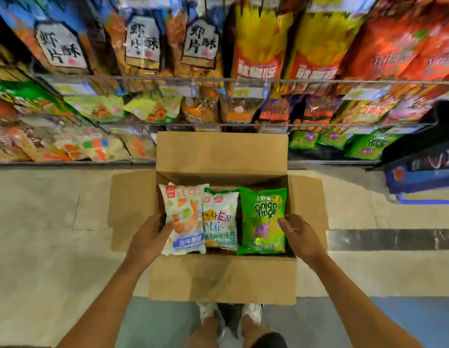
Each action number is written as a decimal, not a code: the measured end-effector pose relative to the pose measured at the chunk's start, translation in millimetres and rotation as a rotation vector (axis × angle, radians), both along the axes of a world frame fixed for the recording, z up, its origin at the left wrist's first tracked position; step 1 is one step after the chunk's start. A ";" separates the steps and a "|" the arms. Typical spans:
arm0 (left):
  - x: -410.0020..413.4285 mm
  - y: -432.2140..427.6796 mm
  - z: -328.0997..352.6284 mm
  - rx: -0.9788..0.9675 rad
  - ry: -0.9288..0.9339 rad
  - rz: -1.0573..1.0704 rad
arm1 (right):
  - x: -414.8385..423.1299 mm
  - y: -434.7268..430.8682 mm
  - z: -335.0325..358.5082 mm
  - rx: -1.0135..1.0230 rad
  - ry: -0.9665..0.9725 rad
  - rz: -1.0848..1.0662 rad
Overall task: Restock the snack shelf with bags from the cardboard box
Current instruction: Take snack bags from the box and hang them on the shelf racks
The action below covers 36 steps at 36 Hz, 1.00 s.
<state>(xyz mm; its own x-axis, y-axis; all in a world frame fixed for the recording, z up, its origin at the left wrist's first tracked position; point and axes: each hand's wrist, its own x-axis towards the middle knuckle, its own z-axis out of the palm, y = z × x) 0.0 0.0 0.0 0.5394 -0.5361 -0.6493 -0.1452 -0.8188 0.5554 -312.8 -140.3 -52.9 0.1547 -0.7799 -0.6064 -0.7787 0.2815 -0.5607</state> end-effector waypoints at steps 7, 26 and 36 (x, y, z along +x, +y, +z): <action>26.4 2.7 -141.5 0.013 -0.043 0.022 | -8.5 0.2 -113.7 0.016 -0.041 -0.119; 52.4 8.6 -238.9 -0.031 0.106 0.163 | 2.3 -13.4 -207.0 0.085 -0.249 -0.395; 41.9 -1.1 -212.3 -0.073 0.083 0.184 | 8.4 -11.6 -161.1 0.040 -0.446 -0.438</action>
<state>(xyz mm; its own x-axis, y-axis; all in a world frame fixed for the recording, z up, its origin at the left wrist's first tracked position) 41.9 -1.1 -212.3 0.5786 -0.4805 -0.6591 0.0521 -0.7846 0.6178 -304.4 -152.0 -214.0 0.0711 -0.8062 -0.5873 -0.2797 0.5491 -0.7876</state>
